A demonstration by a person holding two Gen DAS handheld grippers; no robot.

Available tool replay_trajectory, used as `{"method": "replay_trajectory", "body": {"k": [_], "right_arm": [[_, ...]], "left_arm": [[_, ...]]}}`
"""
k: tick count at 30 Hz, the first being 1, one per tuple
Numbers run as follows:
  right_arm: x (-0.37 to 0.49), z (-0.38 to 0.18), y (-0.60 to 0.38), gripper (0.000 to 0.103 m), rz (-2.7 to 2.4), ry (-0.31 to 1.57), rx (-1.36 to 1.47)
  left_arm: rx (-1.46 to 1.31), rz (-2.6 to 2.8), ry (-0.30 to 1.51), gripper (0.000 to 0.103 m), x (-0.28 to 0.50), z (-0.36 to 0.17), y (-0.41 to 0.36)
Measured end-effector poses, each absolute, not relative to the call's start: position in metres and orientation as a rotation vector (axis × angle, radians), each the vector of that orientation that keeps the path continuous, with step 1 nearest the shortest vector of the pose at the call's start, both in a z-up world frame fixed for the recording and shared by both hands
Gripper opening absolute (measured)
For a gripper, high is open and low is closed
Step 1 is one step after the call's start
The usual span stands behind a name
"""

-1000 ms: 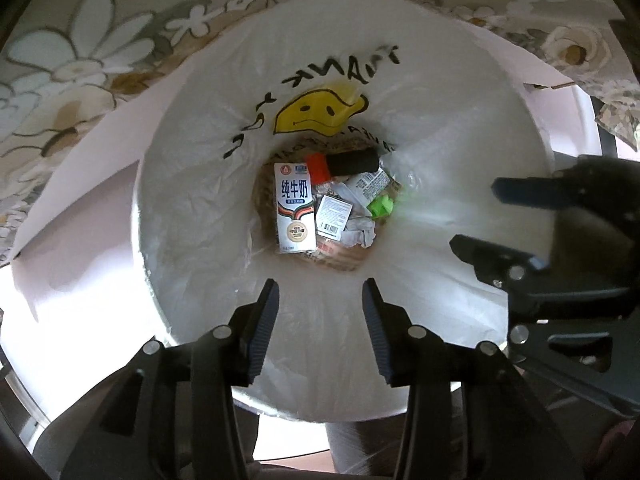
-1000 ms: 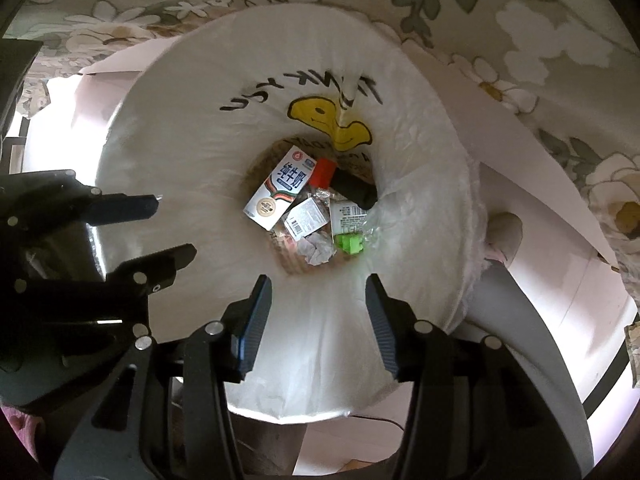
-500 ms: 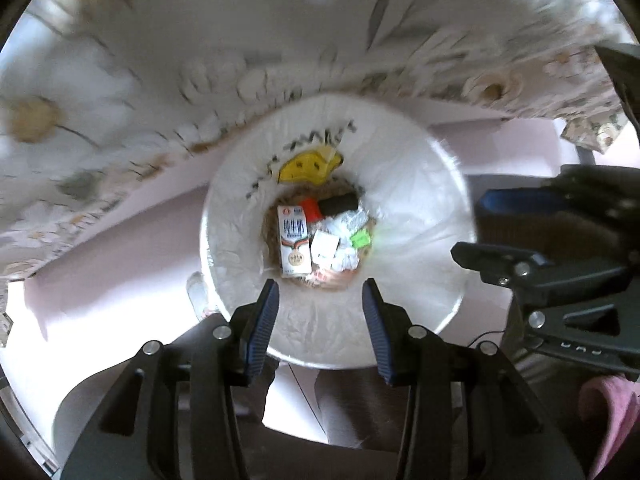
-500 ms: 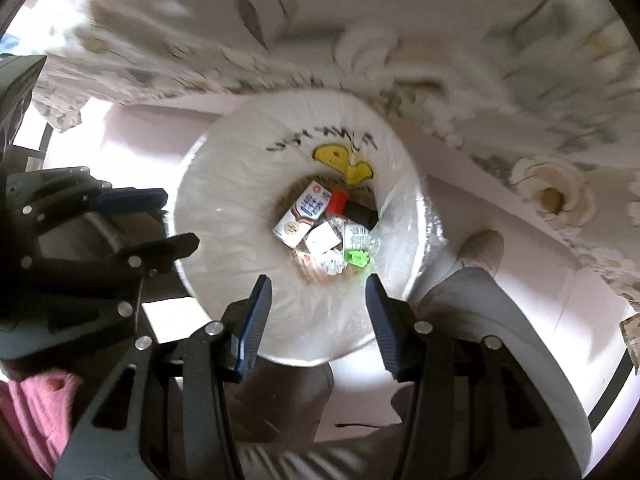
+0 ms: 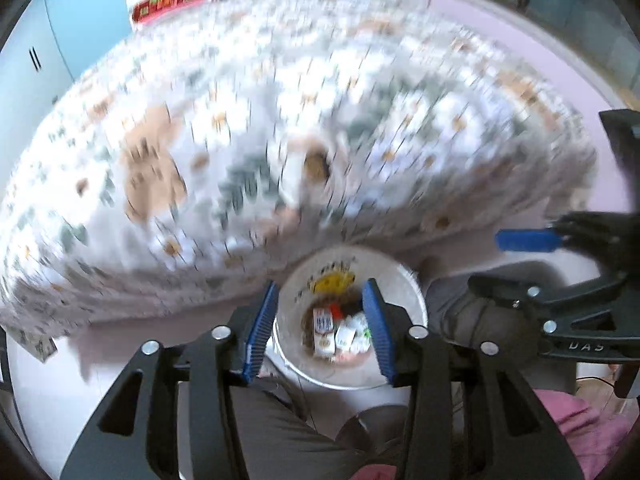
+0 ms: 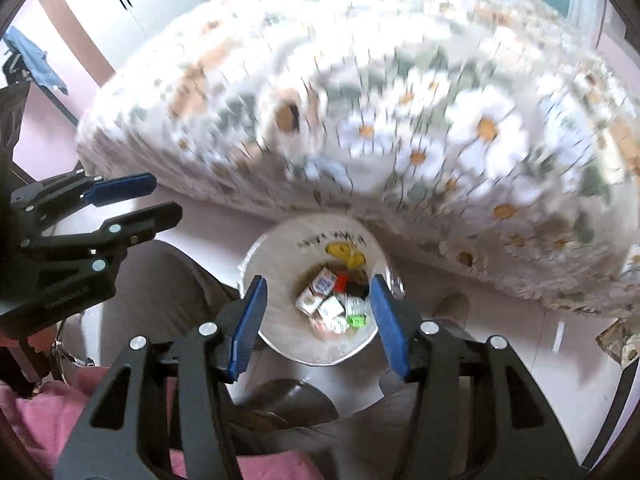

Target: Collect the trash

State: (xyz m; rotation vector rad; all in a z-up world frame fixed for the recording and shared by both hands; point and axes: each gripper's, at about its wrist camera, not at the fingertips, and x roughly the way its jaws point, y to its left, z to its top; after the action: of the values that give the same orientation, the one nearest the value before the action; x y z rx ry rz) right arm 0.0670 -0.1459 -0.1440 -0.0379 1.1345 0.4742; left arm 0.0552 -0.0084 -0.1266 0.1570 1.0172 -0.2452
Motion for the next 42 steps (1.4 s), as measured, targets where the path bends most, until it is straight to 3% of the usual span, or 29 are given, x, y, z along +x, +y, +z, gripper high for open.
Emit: {"method": "replay_trajectory", "body": {"k": [3,10,13,19,42], "right_arm": [[0.051,-0.114,-0.147,0.07,0.459,1.068,-0.078],[0.007,-0.061,-0.149,0.071,0.387,0.873,-0.118],[-0.009,-0.05,-0.146,0.078,0.318,0.797,-0.146],[-0.033,-0.033,-0.148,0.078,0.254,0.718,-0.133],[-0.082,-0.036,-0.144,0.081,0.207,0.729,-0.094]], "left_arm": [[0.145,-0.253,0.94,0.063,0.04,-0.095,-0.01],[0.207,-0.187,0.798,0.075,0.002,-0.05,-0.022],[0.254,-0.163,0.734,0.081,-0.017,-0.037,-0.026],[0.277,-0.114,0.659,0.09,-0.044,-0.024,-0.025],[0.178,-0.082,0.687,0.094,-0.081,-0.027,0.002]]}}
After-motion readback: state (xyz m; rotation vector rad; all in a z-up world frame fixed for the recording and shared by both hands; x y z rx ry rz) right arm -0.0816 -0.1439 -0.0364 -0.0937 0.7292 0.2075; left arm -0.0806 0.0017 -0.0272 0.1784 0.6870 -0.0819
